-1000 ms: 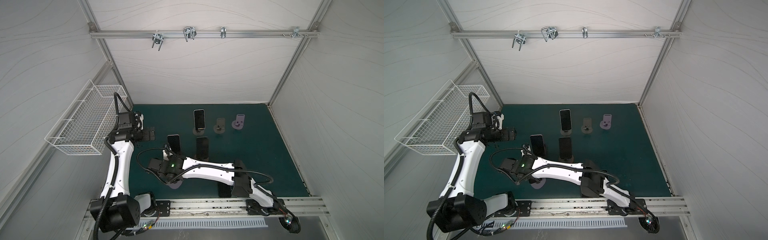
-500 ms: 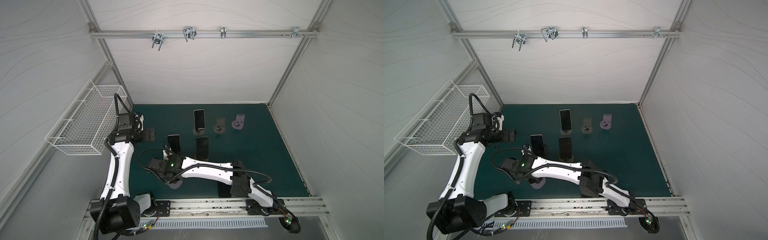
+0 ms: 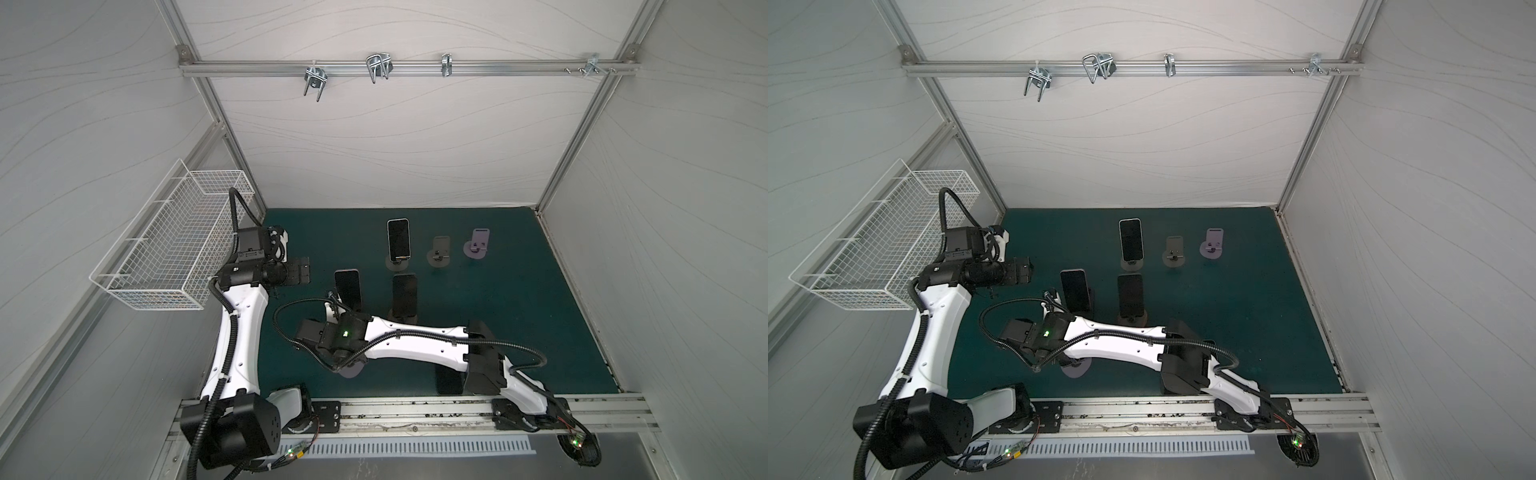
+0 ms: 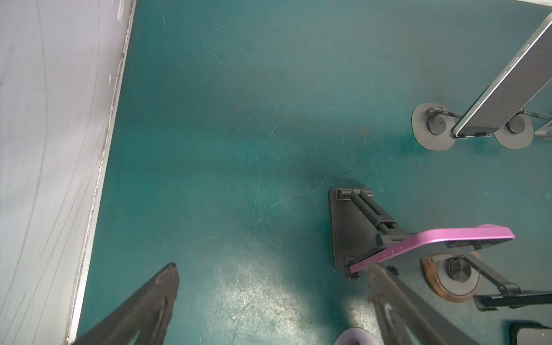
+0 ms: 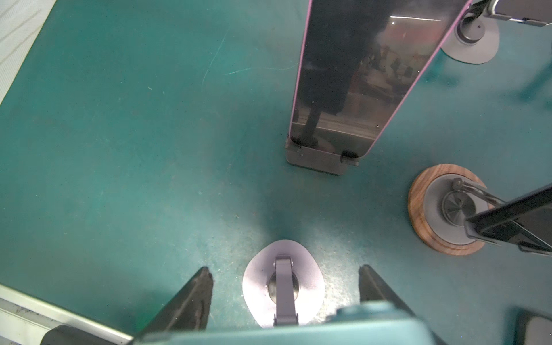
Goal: Remove the phone from the phone stand
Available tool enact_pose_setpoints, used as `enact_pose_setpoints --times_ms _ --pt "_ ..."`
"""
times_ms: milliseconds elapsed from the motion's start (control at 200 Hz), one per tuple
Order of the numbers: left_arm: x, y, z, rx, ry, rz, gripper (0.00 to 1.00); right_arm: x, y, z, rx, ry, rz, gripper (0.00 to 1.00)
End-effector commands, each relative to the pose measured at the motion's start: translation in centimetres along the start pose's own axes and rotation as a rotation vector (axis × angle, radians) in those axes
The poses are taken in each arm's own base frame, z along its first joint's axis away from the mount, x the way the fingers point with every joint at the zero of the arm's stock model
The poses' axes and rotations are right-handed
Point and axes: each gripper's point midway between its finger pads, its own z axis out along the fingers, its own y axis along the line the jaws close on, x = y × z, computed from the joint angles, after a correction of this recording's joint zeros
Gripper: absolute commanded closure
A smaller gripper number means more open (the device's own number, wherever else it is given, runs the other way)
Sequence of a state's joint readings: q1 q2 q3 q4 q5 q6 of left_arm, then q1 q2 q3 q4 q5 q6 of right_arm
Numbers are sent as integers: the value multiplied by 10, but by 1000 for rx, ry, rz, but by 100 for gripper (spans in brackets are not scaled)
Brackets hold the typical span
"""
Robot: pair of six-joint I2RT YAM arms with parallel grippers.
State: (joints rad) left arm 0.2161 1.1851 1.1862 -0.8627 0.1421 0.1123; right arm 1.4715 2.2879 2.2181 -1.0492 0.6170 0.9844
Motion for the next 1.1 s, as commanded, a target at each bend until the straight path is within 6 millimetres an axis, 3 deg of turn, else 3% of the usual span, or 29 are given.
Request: enact_pose_setpoints --times_ms 0,210,490,640,950,1096 --pt "-8 1 -6 -6 -43 19 0 -28 -5 -37 -40 -79 52 31" --pt "-4 -2 -6 12 -30 37 0 -34 -19 -54 -34 -94 71 31" --pt "12 -12 -10 68 20 106 0 -34 -66 -72 18 -91 84 32" --pt "23 -19 -14 106 52 155 0 -24 -92 -77 47 -82 11 32" --pt "35 -33 -16 190 79 190 0 9 -136 -64 44 84 -5 34" --pt "39 -44 -21 255 79 216 0 18 -145 -62 52 126 24 34"
